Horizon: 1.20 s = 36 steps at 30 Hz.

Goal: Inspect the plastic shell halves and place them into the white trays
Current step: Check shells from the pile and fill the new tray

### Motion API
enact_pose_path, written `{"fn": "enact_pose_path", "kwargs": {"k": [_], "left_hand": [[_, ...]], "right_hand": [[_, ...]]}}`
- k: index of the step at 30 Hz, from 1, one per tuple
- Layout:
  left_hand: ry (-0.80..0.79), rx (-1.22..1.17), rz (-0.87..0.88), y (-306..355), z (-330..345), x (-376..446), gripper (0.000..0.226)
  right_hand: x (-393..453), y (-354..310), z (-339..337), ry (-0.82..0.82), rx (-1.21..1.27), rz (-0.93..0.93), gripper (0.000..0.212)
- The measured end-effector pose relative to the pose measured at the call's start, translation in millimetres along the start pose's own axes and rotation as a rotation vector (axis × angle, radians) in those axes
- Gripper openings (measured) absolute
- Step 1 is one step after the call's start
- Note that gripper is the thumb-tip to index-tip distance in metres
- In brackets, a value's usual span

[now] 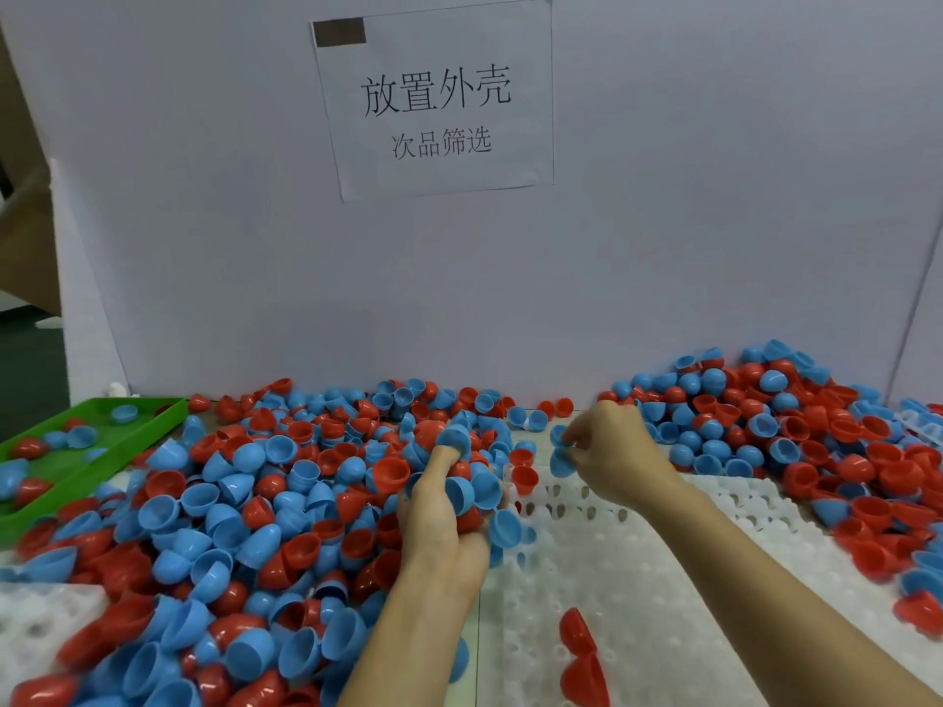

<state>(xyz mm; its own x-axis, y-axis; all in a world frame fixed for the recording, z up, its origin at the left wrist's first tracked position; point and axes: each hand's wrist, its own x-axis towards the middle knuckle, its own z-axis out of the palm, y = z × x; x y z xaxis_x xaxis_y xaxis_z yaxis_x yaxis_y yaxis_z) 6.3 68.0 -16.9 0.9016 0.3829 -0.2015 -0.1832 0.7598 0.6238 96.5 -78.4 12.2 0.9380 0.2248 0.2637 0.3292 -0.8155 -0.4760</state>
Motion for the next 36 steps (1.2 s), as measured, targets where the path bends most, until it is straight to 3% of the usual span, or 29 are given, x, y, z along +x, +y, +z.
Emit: {"fn": "enact_pose_path", "kwargs": {"k": [4, 10, 13, 19, 22, 24, 28, 31, 36], "left_hand": [[-0.015, -0.017, -0.022, 0.6, -0.4, -1.3, 0.013], [-0.03, -0.057, -0.062, 1.8, -0.7, -2.5, 0.023], [-0.056, -0.082, -0.088, 3.0, 1.1, -5.4, 0.032], [-0.112, -0.063, -0.104, 2.7, 2.5, -6.0, 0.039], [-0.089, -0.003, -0.07, 0.5, 1.6, -5.5, 0.032], [-0.08, 0.015, -0.026, -0.8, 1.7, -5.6, 0.024], [-0.035, 0.069, 0.077, -4.1, 2.6, -6.8, 0.023], [-0.055, 0.168, 0.133, -9.3, 7.1, -10.5, 0.005], [-0.039, 0.147, 0.141, -9.1, 9.3, -13.0, 0.012]], "right_hand": [[12.4, -11.7, 23.2, -0.172, -0.258, 0.003, 0.019], [7.7, -9.0, 20.8, -0.173, -0.297, 0.01, 0.027], [-7.0, -10.8, 8.7, -0.137, -0.214, -0.024, 0.041], [-58.8, -23.5, -18.5, -0.094, 0.192, -0.266, 0.031], [-73.7, -28.3, -19.0, -0.097, 0.248, -0.321, 0.023], [-75.3, -28.5, -16.5, -0.138, 0.232, -0.272, 0.014], [-78.1, -33.8, -3.9, -0.233, 0.358, -0.032, 0.045], [-80.8, -39.6, 7.8, -0.21, 0.525, 0.197, 0.052], [-80.1, -36.7, 10.4, -0.258, 0.775, 0.427, 0.051]]}}
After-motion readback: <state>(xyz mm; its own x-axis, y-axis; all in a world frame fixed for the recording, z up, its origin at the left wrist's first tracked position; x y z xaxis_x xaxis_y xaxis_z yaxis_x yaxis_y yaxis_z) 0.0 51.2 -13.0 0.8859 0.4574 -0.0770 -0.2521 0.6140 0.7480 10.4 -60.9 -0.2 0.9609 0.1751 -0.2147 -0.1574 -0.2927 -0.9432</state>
